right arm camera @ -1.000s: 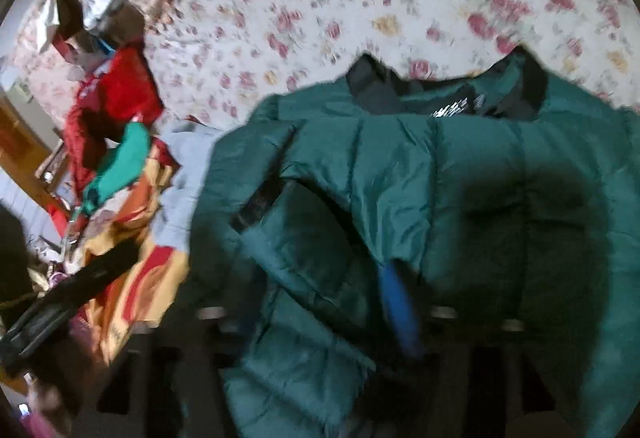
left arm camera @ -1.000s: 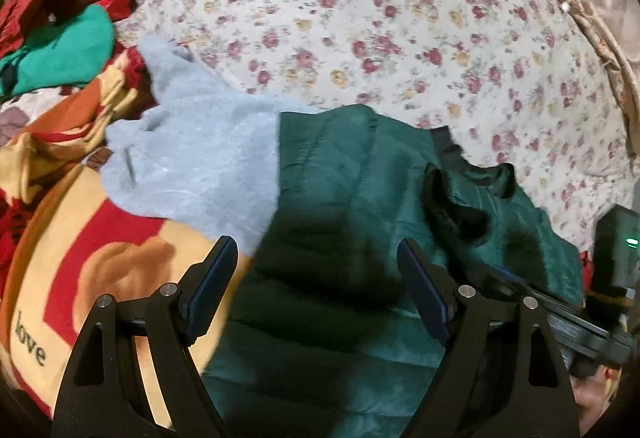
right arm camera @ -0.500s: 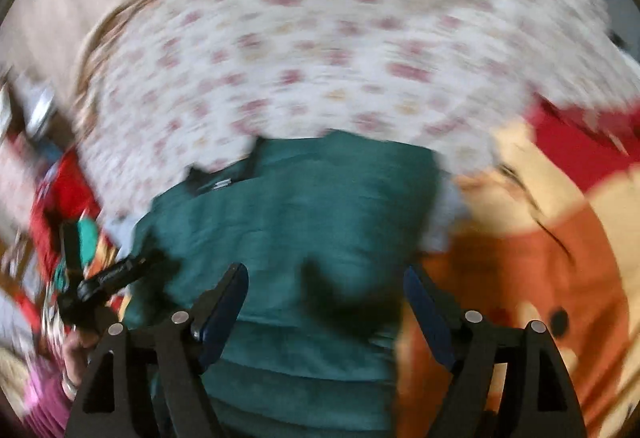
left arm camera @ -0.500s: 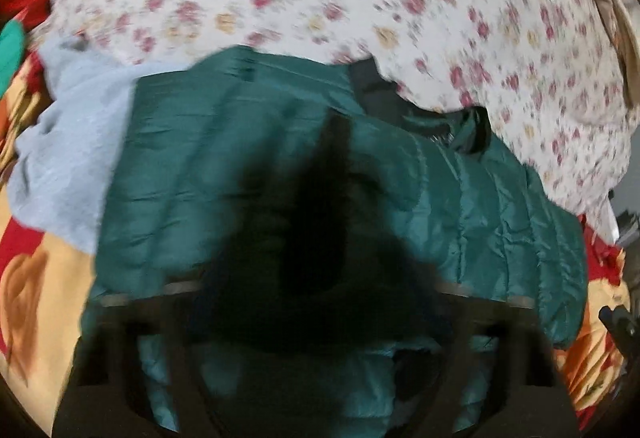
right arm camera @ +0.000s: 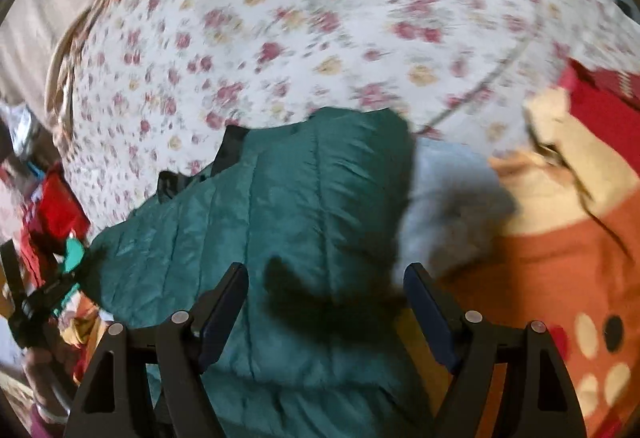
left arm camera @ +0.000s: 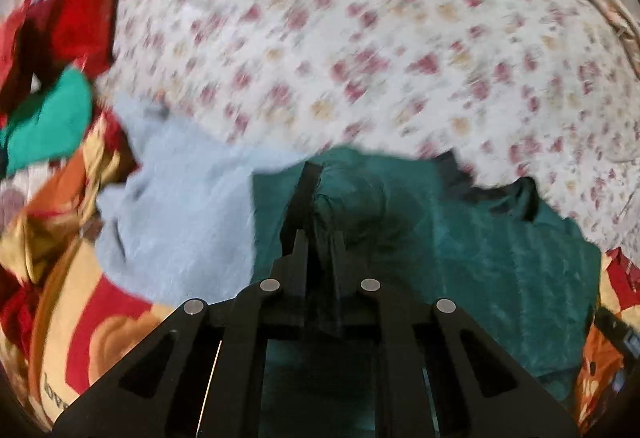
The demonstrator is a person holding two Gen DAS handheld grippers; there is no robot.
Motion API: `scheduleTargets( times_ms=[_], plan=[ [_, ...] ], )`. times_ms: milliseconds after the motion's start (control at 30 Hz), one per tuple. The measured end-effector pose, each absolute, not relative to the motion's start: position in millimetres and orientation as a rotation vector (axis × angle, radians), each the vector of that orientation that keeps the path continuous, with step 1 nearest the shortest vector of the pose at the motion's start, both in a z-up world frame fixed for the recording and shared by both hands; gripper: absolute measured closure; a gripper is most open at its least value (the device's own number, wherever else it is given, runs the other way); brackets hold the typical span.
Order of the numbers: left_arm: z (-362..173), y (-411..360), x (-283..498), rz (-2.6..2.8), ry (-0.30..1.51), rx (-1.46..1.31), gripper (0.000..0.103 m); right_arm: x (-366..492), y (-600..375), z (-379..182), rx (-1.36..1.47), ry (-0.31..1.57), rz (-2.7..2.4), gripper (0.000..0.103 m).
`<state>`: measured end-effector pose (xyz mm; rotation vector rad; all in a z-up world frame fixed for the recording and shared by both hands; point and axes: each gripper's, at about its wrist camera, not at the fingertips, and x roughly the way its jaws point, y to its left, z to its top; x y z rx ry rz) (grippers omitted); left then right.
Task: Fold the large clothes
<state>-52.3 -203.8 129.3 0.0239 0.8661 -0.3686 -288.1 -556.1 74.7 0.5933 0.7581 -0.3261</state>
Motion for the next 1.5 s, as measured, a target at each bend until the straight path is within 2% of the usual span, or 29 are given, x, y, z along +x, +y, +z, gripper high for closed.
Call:
scheduleTargets(
  times_ms=[133, 200, 367, 467, 500, 533, 600, 633, 700, 933, 1133, 1200, 1500],
  plan=[
    [106, -202, -59, -0.365, 0.887, 0.057, 0.095, -248, -549, 62, 0.5, 0.812, -0.374, 0.025],
    [99, -205, -60, -0.37, 0.884, 0.07, 0.095, -236, -547, 59, 0.424, 0.833, -0.422, 0.036],
    [86, -214, -61, -0.375, 0.893, 0.091, 0.092, -221, -562, 53, 0.4, 0.829, -0.493, 0.038],
    [83, -216, -60, -0.362, 0.898, 0.111, 0.082, -223, -570, 55, 0.428, 0.829, -0.481, 0.038],
    [83, -215, -60, -0.359, 0.899, 0.117, 0.076, -227, -570, 58, 0.421, 0.83, -0.474, 0.038],
    [84, -214, -60, -0.358, 0.9, 0.117, 0.064, -232, -568, 64, 0.41, 0.83, -0.467, 0.038],
    [86, -207, -60, -0.359, 0.908, 0.1, 0.048, -245, -564, 75, 0.405, 0.817, -0.462, 0.038],
    [88, -203, -61, -0.36, 0.913, 0.082, 0.046, -256, -561, 83, 0.401, 0.8, -0.454, 0.037],
    [93, -193, -63, -0.367, 0.923, 0.034, 0.046, -273, -549, 93, 0.383, 0.785, -0.43, 0.033],
    [112, -184, -91, -0.375, 0.837, 0.017, 0.039, -291, -500, 82, 0.304, 0.848, -0.323, 0.032],
    [89, -207, -92, -0.355, 0.865, 0.123, 0.037, -263, -502, 47, 0.24, 0.913, -0.412, 0.032],
    [77, -212, -87, -0.345, 0.901, 0.133, 0.037, -257, -508, 43, 0.265, 0.899, -0.423, 0.026],
    [82, -206, -88, -0.346, 0.913, 0.097, 0.037, -290, -510, 68, 0.34, 0.858, -0.406, 0.025]
  ],
)
